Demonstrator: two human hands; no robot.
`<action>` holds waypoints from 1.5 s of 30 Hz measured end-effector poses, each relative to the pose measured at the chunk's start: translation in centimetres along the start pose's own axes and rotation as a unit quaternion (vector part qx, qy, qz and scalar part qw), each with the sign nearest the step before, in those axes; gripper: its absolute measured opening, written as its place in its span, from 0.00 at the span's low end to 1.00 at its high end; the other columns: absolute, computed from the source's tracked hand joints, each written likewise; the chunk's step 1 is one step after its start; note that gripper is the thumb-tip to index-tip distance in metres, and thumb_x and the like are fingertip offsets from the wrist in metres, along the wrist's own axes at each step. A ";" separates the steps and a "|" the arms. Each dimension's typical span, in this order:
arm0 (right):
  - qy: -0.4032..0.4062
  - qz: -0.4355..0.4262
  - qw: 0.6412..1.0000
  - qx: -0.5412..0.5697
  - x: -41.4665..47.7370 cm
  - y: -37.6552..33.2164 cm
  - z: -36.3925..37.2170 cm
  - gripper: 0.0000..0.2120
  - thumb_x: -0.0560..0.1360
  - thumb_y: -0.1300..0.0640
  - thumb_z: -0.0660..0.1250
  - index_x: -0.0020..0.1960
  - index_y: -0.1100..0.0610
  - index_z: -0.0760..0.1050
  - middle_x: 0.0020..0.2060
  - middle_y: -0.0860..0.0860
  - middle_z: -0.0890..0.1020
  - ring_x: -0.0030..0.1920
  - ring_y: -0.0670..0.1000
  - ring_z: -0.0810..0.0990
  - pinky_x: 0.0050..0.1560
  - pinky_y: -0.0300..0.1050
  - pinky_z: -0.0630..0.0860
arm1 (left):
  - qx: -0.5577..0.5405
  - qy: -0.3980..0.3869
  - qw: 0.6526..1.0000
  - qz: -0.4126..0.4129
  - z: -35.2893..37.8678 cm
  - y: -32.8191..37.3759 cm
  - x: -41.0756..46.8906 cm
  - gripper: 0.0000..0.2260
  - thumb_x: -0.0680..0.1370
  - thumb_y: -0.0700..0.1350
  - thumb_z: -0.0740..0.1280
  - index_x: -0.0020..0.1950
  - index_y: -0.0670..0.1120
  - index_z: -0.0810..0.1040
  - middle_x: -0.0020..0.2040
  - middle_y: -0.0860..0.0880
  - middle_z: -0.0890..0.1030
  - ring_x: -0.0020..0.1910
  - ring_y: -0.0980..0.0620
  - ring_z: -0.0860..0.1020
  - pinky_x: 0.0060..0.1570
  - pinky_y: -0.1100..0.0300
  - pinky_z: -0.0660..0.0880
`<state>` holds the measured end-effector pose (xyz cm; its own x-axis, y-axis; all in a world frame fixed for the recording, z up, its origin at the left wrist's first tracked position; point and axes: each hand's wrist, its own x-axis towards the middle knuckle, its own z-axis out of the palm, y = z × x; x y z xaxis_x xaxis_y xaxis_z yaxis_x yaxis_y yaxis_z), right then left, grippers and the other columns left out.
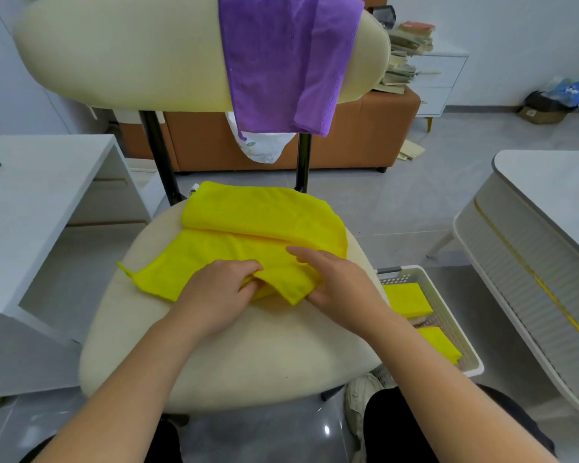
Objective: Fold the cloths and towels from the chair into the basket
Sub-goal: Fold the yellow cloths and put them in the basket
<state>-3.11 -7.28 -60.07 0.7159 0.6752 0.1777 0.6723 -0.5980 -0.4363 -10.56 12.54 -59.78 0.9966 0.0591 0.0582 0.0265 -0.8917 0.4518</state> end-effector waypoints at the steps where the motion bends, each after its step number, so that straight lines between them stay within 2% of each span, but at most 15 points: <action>1: 0.004 -0.021 1.000 0.004 -0.3 -0.5 0.3 0.24 0.73 0.49 0.61 0.70 0.43 0.68 0.63 0.48 0.77 0.58 0.54 0.77 0.52 0.49 0.74 | -0.002 0.001 1.000 -0.001 0.0 0.3 -0.2 0.18 0.72 0.58 0.55 0.52 0.53 0.79 0.47 0.48 0.82 0.48 0.44 0.77 0.41 0.52 0.72; 4: 0.013 -0.014 0.995 0.100 -0.5 -0.8 0.3 0.20 0.74 0.55 0.57 0.63 0.47 0.76 0.55 0.47 0.81 0.52 0.48 0.77 0.50 0.45 0.73 | 0.011 0.013 1.000 -0.013 -0.2 0.8 -0.6 0.12 0.75 0.59 0.63 0.51 0.54 0.77 0.41 0.52 0.79 0.45 0.47 0.76 0.39 0.54 0.70; 6: 0.039 0.016 0.983 0.181 -0.1 0.1 -0.4 0.11 0.75 0.58 0.57 0.47 0.49 0.79 0.37 0.42 0.79 0.37 0.42 0.73 0.38 0.40 0.68 | 0.010 0.000 1.000 -0.030 -0.6 0.4 -0.6 0.09 0.73 0.56 0.68 0.51 0.56 0.76 0.40 0.56 0.75 0.44 0.50 0.74 0.39 0.57 0.69; 9: 0.083 0.109 0.964 0.229 0.5 1.6 -1.4 0.19 0.80 0.59 0.59 0.31 0.49 0.62 0.26 0.44 0.62 0.28 0.43 0.60 0.30 0.40 0.55 | 0.013 -0.053 0.998 -0.036 -1.6 -1.6 -0.6 0.17 0.67 0.62 0.64 0.48 0.52 0.77 0.41 0.55 0.74 0.45 0.51 0.73 0.42 0.57 0.71; 11: 0.095 0.162 0.949 0.254 0.8 2.2 -1.9 0.20 0.81 0.60 0.59 0.31 0.51 0.60 0.28 0.46 0.61 0.30 0.45 0.59 0.31 0.42 0.56 | -0.008 -0.066 0.997 -0.047 -2.5 -2.9 -0.8 0.17 0.64 0.62 0.60 0.44 0.53 0.76 0.41 0.54 0.75 0.44 0.50 0.74 0.42 0.58 0.70; 14: 0.100 0.211 0.931 0.279 1.1 3.2 -1.9 0.17 0.81 0.58 0.57 0.33 0.54 0.63 0.30 0.49 0.64 0.33 0.48 0.62 0.35 0.46 0.58 | -0.054 -0.028 0.992 -0.108 -3.9 -4.2 -1.2 0.04 0.69 0.51 0.67 0.41 0.57 0.73 0.40 0.52 0.77 0.41 0.49 0.74 0.36 0.62 0.67; 17: 0.087 0.231 0.919 0.309 1.2 4.0 -2.0 0.14 0.82 0.56 0.56 0.41 0.62 0.72 0.36 0.54 0.70 0.39 0.50 0.68 0.41 0.46 0.64 | -0.134 0.059 0.975 -0.166 -4.4 -5.0 -1.2 0.09 0.74 0.41 0.68 0.37 0.53 0.76 0.35 0.50 0.77 0.35 0.53 0.74 0.34 0.62 0.67; 20: 0.018 0.255 0.898 0.359 1.1 4.2 -2.6 0.14 0.82 0.54 0.55 0.54 0.61 0.76 0.49 0.54 0.79 0.50 0.52 0.76 0.54 0.51 0.72 | -0.314 0.110 0.915 -0.229 -4.8 -4.7 -1.1 0.07 0.77 0.41 0.66 0.40 0.50 0.78 0.37 0.48 0.77 0.37 0.51 0.73 0.40 0.57 0.69; 23: -0.064 0.286 0.871 0.394 0.7 4.4 -3.3 0.09 0.82 0.53 0.55 0.54 0.51 0.74 0.54 0.52 0.79 0.55 0.54 0.77 0.61 0.53 0.72 | -0.397 0.108 0.867 -0.281 -5.0 -4.3 -1.1 0.06 0.78 0.42 0.64 0.44 0.49 0.79 0.42 0.50 0.79 0.40 0.51 0.77 0.49 0.53 0.72; 26: -0.073 0.289 0.870 0.392 0.7 4.4 -3.6 0.10 0.81 0.53 0.56 0.53 0.52 0.75 0.52 0.52 0.80 0.53 0.53 0.78 0.58 0.50 0.73 | -0.385 0.102 0.868 -0.295 -4.8 -4.2 -1.0 0.08 0.79 0.43 0.64 0.41 0.50 0.78 0.41 0.48 0.80 0.41 0.47 0.77 0.51 0.51 0.72; 31: 0.023 0.247 0.931 0.269 1.4 4.7 -3.3 0.17 0.81 0.56 0.56 0.48 0.70 0.73 0.36 0.55 0.71 0.40 0.51 0.69 0.42 0.47 0.64 | -0.335 0.136 0.890 -0.276 -4.2 -3.9 -0.4 0.12 0.80 0.44 0.60 0.38 0.51 0.76 0.39 0.48 0.78 0.39 0.50 0.75 0.44 0.55 0.71; 33: 0.026 0.249 0.933 0.259 1.6 4.9 -3.3 0.17 0.80 0.57 0.56 0.45 0.71 0.72 0.35 0.55 0.68 0.38 0.51 0.67 0.41 0.46 0.63 | -0.341 0.101 0.889 -0.288 -4.0 -4.2 -0.3 0.11 0.81 0.44 0.60 0.40 0.49 0.77 0.42 0.44 0.79 0.42 0.45 0.76 0.46 0.53 0.73; 37: -0.030 0.282 0.927 0.247 1.5 4.8 -3.2 0.11 0.81 0.57 0.55 0.42 0.58 0.71 0.33 0.53 0.67 0.36 0.51 0.66 0.40 0.45 0.62 | -0.351 -0.016 0.878 -0.326 -4.3 -4.4 -0.2 0.09 0.82 0.43 0.58 0.49 0.46 0.78 0.47 0.44 0.80 0.48 0.44 0.77 0.53 0.52 0.72; 41: -0.118 0.339 0.901 0.242 1.3 4.7 -3.3 0.10 0.81 0.55 0.55 0.43 0.56 0.70 0.33 0.51 0.68 0.34 0.50 0.67 0.37 0.43 0.65 | -0.318 -0.137 0.859 -0.378 -4.6 -4.3 -0.7 0.08 0.81 0.44 0.60 0.55 0.43 0.76 0.51 0.42 0.80 0.45 0.44 0.78 0.44 0.57 0.74; 45: -0.184 0.388 0.870 0.244 1.0 4.5 -4.1 0.09 0.81 0.53 0.54 0.48 0.56 0.71 0.41 0.54 0.75 0.44 0.55 0.77 0.38 0.42 0.74 | -0.298 -0.181 0.856 -0.380 -4.9 -4.1 -1.5 0.07 0.81 0.45 0.60 0.48 0.47 0.77 0.44 0.44 0.81 0.41 0.46 0.79 0.40 0.57 0.75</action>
<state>1.36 -11.09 -58.23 0.7491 0.2971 -0.5921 -0.2105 -0.7407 -0.6380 -12.55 18.28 -57.39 0.6707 0.2820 -0.6860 0.7417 -0.2626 0.6172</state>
